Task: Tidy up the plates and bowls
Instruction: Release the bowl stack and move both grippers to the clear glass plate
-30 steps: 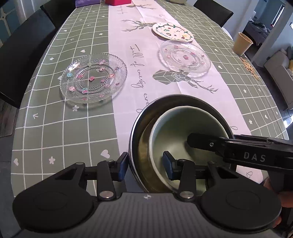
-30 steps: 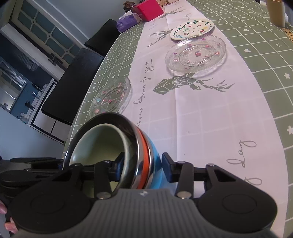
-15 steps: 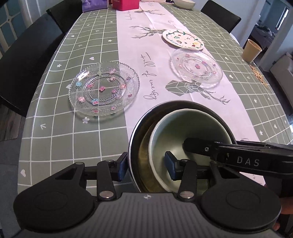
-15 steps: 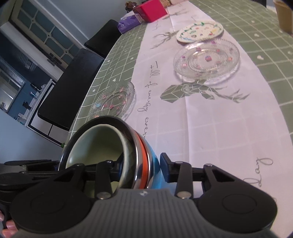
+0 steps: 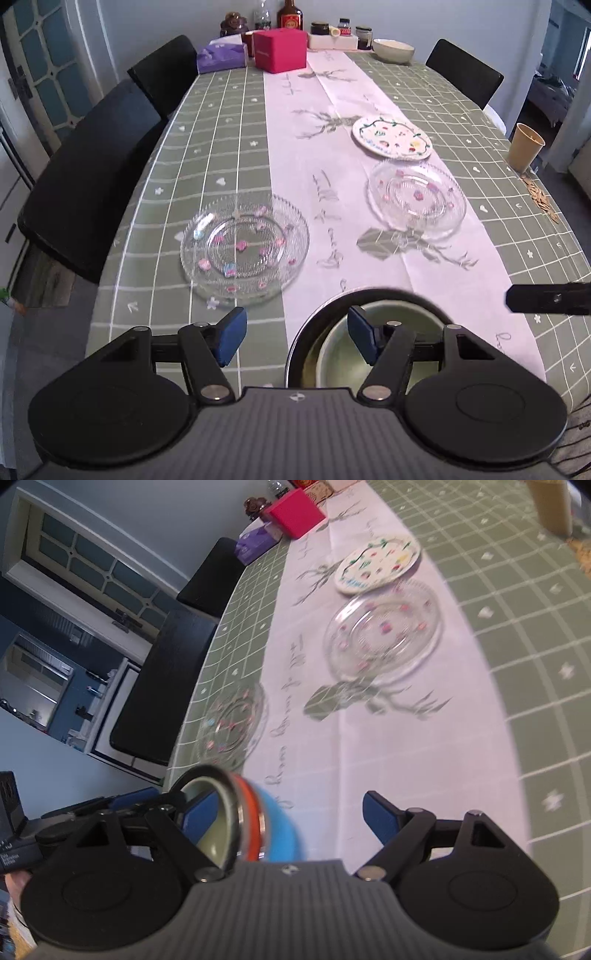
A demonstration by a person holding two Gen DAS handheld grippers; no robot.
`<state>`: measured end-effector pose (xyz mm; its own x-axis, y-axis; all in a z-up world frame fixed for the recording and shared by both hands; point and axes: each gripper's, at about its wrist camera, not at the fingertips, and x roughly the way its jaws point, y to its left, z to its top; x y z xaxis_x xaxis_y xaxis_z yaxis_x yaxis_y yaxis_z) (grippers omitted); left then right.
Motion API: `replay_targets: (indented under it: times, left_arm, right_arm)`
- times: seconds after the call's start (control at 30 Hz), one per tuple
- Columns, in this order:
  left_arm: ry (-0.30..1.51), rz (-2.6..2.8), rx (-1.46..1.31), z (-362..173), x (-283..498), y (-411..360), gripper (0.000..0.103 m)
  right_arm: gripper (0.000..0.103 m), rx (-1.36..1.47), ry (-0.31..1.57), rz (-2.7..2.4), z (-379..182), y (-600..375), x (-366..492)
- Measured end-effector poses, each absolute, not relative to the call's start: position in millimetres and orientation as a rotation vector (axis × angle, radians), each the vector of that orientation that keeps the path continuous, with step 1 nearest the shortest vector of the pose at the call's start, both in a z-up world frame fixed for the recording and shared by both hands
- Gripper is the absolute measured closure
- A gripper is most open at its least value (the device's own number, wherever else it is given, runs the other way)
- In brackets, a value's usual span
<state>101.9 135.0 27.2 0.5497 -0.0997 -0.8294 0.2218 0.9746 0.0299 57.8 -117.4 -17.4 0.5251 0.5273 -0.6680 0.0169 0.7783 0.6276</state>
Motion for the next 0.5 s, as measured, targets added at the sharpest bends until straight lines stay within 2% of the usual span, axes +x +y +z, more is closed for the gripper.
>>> replay_targets:
  times: [0.2,0.3,0.5]
  left_arm:
    - [0.900,-0.173,0.162,45,122,108,0.029]
    - [0.939,-0.244,0.125,42,144,94,0.028]
    - [1.021,-0.361,0.000,22,192,74,0.028]
  right_arm:
    - [0.019,0.500,0.922,0.327,10,-155,78]
    - [0.019,0.423,0.850,0.365,16,-172,100]
    - [0.019,0.511,0.799,0.331,-4,-209,155]
